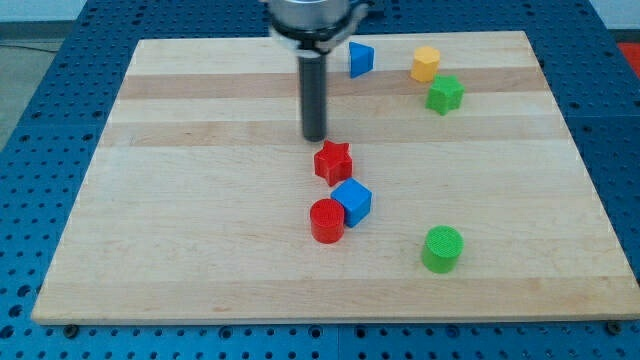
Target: Push the red star closer to the green star
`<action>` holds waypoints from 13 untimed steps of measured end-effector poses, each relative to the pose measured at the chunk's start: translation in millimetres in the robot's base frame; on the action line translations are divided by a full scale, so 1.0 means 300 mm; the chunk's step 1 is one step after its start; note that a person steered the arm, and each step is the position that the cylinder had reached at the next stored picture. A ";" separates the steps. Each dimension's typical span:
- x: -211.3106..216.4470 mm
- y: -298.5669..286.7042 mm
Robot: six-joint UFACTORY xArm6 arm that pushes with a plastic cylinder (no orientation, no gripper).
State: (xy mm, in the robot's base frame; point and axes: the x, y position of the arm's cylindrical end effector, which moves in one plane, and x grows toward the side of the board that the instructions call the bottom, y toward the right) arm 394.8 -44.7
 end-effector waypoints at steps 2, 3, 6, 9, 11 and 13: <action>0.105 -0.221; 0.221 -0.169; 0.172 0.192; 0.130 0.442; 0.082 0.441; 0.082 0.469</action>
State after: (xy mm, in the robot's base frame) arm 419.4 96.0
